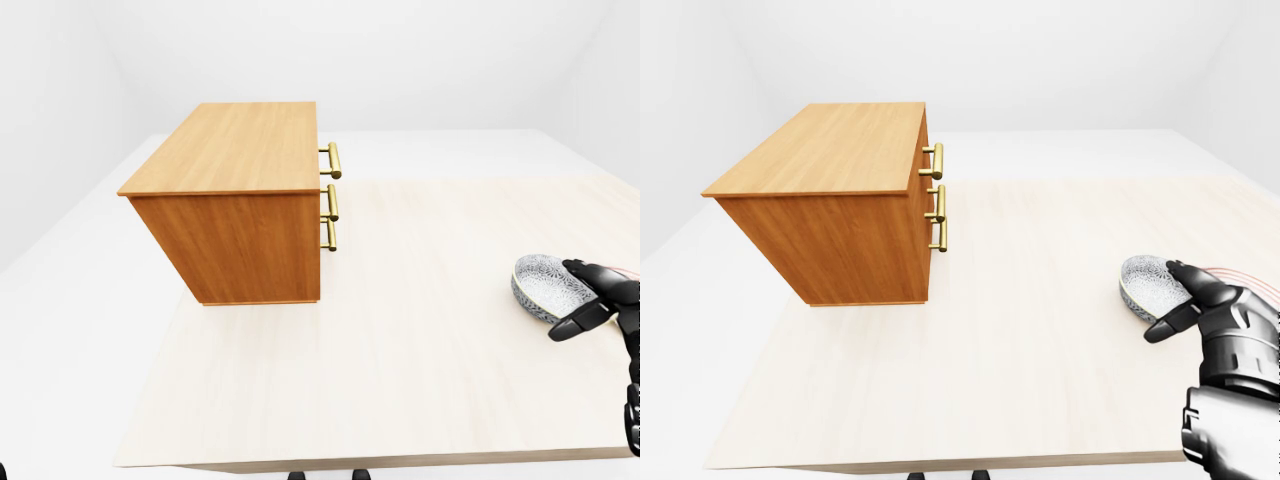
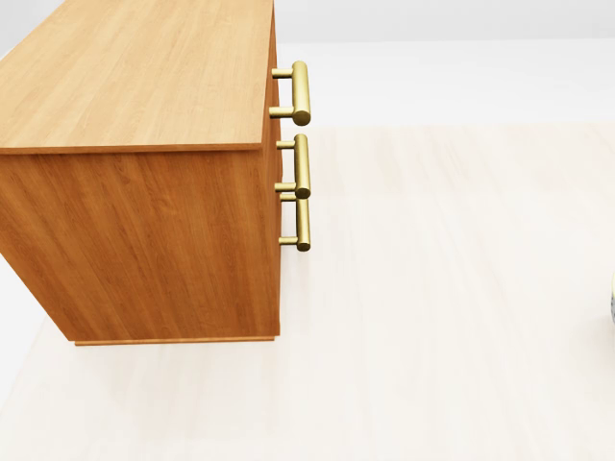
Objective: Put the bowl on top of the cabinet.
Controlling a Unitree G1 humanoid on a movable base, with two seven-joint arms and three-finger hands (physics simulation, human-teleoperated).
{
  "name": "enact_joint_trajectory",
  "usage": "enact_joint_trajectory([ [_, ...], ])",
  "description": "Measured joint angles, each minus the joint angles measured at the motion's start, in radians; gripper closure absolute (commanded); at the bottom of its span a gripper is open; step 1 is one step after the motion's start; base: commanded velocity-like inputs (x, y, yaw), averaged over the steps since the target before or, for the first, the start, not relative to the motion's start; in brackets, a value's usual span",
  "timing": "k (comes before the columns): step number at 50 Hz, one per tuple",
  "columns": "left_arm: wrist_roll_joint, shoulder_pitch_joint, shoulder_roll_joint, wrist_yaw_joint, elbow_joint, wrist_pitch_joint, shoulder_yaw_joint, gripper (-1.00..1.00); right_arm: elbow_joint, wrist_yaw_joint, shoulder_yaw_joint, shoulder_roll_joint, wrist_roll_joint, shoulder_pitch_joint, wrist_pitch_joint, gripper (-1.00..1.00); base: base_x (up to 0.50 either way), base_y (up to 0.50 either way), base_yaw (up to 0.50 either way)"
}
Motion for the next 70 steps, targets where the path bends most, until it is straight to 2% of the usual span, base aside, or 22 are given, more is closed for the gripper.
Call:
enact_joint_trajectory([
  [26,0.0,0.002,0.0,0.0,0.006,0.0,0.001,-1.0,0.058,-0.051,0.008,0.057,0.028,0.041,0.0,-1.0,0.0,0.0,0.0],
  [67,-0.001,0.002,-0.001,0.0,0.0,0.0,0.002,-1.0,0.085,-0.084,0.018,0.07,0.052,0.066,0.0,-1.0,0.0,0.0,0.0],
  [68,-0.001,0.002,-0.001,0.0,0.0,0.0,0.003,-1.0,0.086,-0.085,0.017,0.07,0.052,0.067,0.0,-0.54,0.0,0.0,0.0],
  [69,-0.001,0.002,-0.001,0.0,0.0,0.0,0.003,-1.0,0.086,-0.086,0.017,0.07,0.052,0.066,0.0,1.0,0.0,0.0,0.0],
  [70,-0.001,0.002,-0.001,0.0,0.0,0.0,0.003,-1.0,0.085,-0.088,0.018,0.07,0.051,0.067,0.0,1.0,0.0,0.0,0.0],
])
